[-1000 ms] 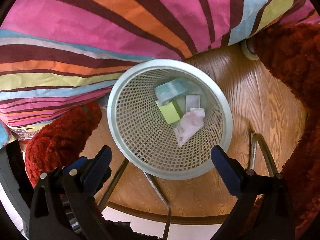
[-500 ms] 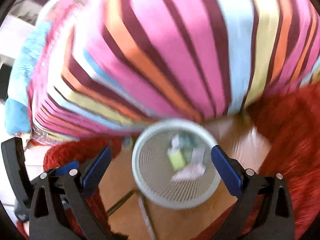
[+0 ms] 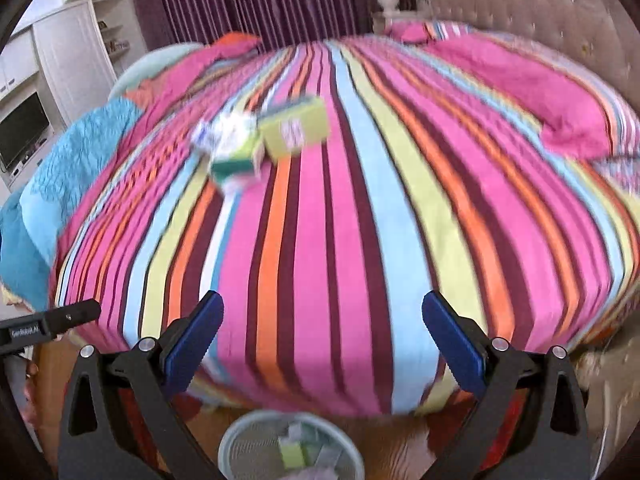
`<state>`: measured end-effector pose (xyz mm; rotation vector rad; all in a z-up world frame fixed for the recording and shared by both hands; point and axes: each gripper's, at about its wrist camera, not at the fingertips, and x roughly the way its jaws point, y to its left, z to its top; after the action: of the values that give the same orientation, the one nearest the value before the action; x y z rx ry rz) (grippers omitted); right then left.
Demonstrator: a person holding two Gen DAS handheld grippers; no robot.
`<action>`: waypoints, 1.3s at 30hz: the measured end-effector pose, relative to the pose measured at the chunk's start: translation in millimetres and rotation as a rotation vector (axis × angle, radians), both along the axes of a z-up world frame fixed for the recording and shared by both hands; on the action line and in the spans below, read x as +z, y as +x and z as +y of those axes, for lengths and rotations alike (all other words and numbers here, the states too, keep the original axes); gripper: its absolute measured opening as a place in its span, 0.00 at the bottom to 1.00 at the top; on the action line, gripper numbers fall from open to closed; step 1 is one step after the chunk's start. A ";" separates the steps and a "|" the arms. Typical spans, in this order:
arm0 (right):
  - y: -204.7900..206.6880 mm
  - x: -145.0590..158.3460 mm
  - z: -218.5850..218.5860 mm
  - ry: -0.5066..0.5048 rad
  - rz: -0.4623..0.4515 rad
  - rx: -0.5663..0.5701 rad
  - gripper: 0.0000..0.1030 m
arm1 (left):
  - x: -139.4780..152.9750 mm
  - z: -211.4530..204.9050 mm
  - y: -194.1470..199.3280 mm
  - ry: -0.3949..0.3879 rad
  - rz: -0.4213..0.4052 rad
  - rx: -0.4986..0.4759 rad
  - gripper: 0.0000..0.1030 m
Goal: Collect trash
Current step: 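Move both tools back toward the remaining boxes on the bed, then grasp the grey box with the left tool while the right tool grasps the green Vitamin E box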
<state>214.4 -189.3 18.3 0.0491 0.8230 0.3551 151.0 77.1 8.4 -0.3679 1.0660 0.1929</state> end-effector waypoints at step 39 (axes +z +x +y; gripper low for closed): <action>96.1 -4.1 68.2 0.051 -0.082 0.215 0.92 | 21.6 19.6 238.3 -0.126 0.074 0.192 0.71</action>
<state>310.5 -121.1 14.2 -0.0069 0.7400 0.5773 389.3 96.7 29.9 -0.5813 1.1193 0.3129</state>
